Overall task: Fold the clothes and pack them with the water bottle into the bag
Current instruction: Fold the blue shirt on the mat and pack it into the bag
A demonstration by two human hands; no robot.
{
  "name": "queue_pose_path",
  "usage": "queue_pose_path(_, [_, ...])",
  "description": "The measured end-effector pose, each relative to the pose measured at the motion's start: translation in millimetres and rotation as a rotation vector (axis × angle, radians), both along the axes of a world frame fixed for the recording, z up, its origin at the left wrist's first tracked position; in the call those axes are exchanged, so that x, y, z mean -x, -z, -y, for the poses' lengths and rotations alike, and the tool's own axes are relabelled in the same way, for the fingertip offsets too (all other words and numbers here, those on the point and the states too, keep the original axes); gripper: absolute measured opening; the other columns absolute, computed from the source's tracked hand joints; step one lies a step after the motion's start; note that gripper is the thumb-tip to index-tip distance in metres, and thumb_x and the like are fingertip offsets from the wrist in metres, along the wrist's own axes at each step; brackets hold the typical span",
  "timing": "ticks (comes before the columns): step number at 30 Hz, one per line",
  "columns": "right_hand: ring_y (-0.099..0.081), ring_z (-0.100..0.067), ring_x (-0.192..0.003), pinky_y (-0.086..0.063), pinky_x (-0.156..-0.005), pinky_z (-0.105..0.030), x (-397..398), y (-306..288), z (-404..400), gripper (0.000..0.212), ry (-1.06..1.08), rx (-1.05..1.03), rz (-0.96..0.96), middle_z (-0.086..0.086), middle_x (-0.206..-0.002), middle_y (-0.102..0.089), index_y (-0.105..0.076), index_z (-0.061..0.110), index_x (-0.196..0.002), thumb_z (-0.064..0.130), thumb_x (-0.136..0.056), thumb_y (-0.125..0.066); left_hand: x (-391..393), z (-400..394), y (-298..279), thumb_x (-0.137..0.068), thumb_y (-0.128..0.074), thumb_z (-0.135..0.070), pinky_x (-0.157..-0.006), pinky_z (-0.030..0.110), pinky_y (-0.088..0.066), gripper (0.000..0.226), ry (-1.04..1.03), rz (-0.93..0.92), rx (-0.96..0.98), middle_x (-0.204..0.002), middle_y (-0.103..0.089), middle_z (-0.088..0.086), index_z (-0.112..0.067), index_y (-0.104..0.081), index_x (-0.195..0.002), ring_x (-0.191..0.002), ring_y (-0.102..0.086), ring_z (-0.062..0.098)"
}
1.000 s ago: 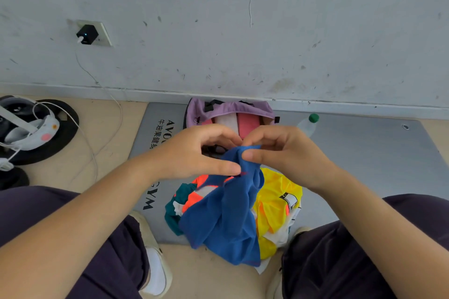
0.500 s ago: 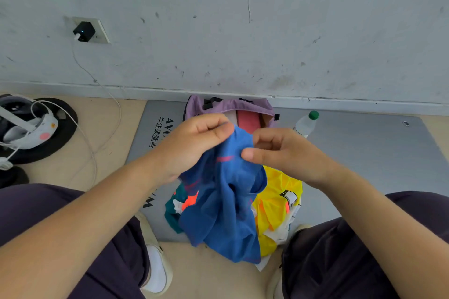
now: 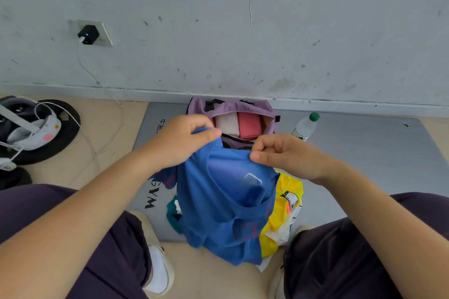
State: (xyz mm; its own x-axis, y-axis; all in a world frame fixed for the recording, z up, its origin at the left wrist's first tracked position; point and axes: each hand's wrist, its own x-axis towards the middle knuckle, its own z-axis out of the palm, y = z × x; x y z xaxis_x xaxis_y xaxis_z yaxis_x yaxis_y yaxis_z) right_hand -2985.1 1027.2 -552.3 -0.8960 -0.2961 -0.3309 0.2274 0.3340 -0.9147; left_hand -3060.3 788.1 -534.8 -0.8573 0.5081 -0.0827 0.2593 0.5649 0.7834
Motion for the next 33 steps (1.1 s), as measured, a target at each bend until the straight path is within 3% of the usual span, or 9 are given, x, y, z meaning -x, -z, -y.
queue_pose_path(4, [-0.063, -0.013, -0.079, -0.050, -0.077, -0.029, -1.0, 2.0, -3.7, 0.023, -0.116, -0.119, 0.060, -0.007, -0.087, -0.071, -0.067, 0.013, -0.089, 0.035, -0.085, -0.073, 7.6, -1.1, 0.0, -0.099, -0.055, -0.023, -0.063, 0.015, -0.053, 0.018, -0.298, -0.049, -0.410, -0.072, -0.049, 0.006, -0.020, -0.061, -0.083, -0.065, -0.047, 0.000])
queue_pose_path(8, [-0.069, -0.021, -0.088, -0.054, -0.087, -0.036, -0.8, 2.2, -10.6, 0.018, -0.161, -0.129, 0.097, -0.010, -0.098, -0.074, -0.069, 0.009, -0.097, 0.021, -0.084, -0.075, 20.4, 7.2, 4.2, -0.099, -0.055, -0.027, -0.060, 0.006, -0.046, 0.023, -0.489, -0.105, -0.493, -0.069, -0.047, -0.001, -0.026, -0.057, -0.077, -0.060, -0.046, -0.002])
queue_pose_path(14, [-0.065, -0.028, -0.096, -0.049, -0.095, -0.045, 1.6, 6.1, -17.1, 0.012, 0.010, -0.137, 0.000, -0.013, -0.103, -0.069, -0.060, 0.005, -0.101, 0.016, -0.098, -0.056, 29.1, 14.2, 19.6, -0.099, -0.055, -0.030, -0.063, 0.008, -0.049, 0.021, -0.468, -0.103, -0.431, -0.065, -0.049, -0.013, -0.029, -0.059, -0.078, -0.064, -0.049, -0.002])
queue_pose_path(17, [-0.065, -0.022, -0.085, -0.051, -0.084, -0.040, 2.9, 1.6, -21.0, 0.008, 0.178, -0.042, -0.069, -0.018, -0.096, -0.070, -0.058, 0.011, -0.097, 0.017, -0.099, -0.053, 31.8, 18.0, 27.9, -0.099, -0.054, -0.032, -0.071, 0.021, -0.053, 0.019, -0.446, -0.128, -0.318, -0.072, -0.054, -0.008, -0.024, -0.060, -0.083, -0.073, -0.052, 0.008])
queue_pose_path(20, [-0.066, -0.019, -0.075, -0.051, -0.074, -0.031, 5.0, -3.9, -29.2, 0.010, 0.282, 0.000, -0.078, -0.014, -0.083, -0.071, -0.065, 0.015, -0.093, 0.025, -0.091, -0.066, 34.0, 21.5, 32.1, -0.098, -0.054, -0.034, -0.064, 0.015, -0.047, 0.019, -0.446, -0.132, -0.289, -0.073, -0.056, -0.003, -0.024, -0.059, -0.081, -0.070, -0.052, 0.008])
queue_pose_path(23, [-0.070, -0.023, -0.084, -0.054, -0.080, -0.031, 5.0, -7.9, -42.8, 0.034, 0.200, 0.004, 0.014, -0.013, -0.093, -0.074, -0.069, 0.009, -0.100, 0.030, -0.074, -0.076, 37.8, 27.0, 32.5, -0.097, -0.056, -0.034, -0.058, 0.017, -0.041, 0.017, -0.441, -0.109, -0.286, -0.071, -0.055, -0.002, -0.027, -0.059, -0.081, -0.063, -0.048, 0.008])
queue_pose_path(28, [-0.069, -0.016, -0.093, -0.054, -0.088, -0.026, -1.4, -7.0, -55.5, 0.016, -0.063, -0.184, 0.112, -0.007, -0.101, -0.075, -0.074, 0.012, -0.101, 0.010, -0.084, -0.073, 40.1, 39.2, 28.5, -0.096, -0.058, -0.032, -0.064, 0.029, -0.041, 0.019, -0.440, -0.006, -0.357, -0.071, -0.065, -0.009, -0.031, -0.063, -0.077, -0.068, -0.055, 0.012])
queue_pose_path(31, [-0.063, -0.011, -0.081, -0.048, -0.083, -0.029, -2.3, -4.7, -63.0, 0.005, 0.054, -0.282, 0.043, -0.002, -0.085, -0.072, -0.075, 0.011, -0.087, 0.014, -0.087, -0.070, 41.1, 47.6, 29.6, -0.093, -0.063, -0.032, -0.071, 0.033, -0.046, 0.012, -0.388, 0.016, -0.265, -0.078, -0.074, -0.007, -0.029, -0.067, -0.083, -0.075, -0.062, 0.015])
queue_pose_path(33, [-0.054, -0.017, -0.078, -0.041, -0.079, -0.034, -1.9, -4.2, -68.4, 0.019, 0.173, -0.280, -0.023, -0.008, -0.079, -0.062, -0.068, 0.003, -0.081, 0.020, -0.090, -0.068, 42.2, 52.5, 31.6, -0.091, -0.067, -0.029, -0.072, 0.032, -0.045, 0.011, -0.356, 0.002, -0.154, -0.079, -0.074, -0.006, -0.030, -0.069, -0.080, -0.074, -0.061, 0.013])
